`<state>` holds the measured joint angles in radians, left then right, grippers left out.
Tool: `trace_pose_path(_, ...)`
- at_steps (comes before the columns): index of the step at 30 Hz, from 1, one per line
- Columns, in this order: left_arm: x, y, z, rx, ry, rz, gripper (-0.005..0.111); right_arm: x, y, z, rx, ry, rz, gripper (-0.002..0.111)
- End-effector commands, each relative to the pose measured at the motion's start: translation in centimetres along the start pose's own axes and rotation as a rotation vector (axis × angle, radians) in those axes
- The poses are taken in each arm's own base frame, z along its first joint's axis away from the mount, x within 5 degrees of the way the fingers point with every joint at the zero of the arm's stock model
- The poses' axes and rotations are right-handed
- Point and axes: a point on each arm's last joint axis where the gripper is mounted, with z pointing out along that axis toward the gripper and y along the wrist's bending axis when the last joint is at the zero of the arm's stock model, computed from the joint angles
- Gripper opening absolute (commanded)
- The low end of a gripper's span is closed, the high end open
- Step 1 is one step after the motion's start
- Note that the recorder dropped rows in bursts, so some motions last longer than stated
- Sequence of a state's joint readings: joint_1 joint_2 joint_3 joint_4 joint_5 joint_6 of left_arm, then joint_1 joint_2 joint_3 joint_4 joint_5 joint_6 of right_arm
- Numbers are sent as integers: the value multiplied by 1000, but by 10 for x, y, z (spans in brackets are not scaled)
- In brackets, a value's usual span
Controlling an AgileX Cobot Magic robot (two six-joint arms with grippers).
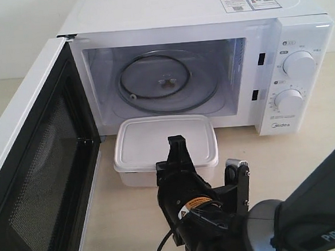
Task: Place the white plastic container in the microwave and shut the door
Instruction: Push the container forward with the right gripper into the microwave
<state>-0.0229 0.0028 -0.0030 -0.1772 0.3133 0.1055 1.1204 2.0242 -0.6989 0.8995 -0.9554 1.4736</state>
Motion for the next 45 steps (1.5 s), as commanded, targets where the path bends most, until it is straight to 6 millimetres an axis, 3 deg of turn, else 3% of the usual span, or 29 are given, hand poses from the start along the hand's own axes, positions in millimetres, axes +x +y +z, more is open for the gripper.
trace_pose_path(1,1,0,0,-2,2,-7,4,3,5,-6,-99,-3,-28,0)
trace_pose_path(8,1,0,0,-2,2,-7,4,5,-10,-41,-137,44,-87,0)
trace_pose_path(13,1,0,0,-2,2,-7,4,4,-8,-69,-165,103,-129,0)
trace_pose_path(18,1,0,0,-2,2,-7,4,1,-9,-74,-157,110,-126,0)
trace_pose_path(30,1,0,0,-2,2,-7,4,-5,5,-57,-188,88,-61,0)
trace_pose_path(45,1,0,0,-2,2,-7,4,6,55,-3,-232,132,-73,0)
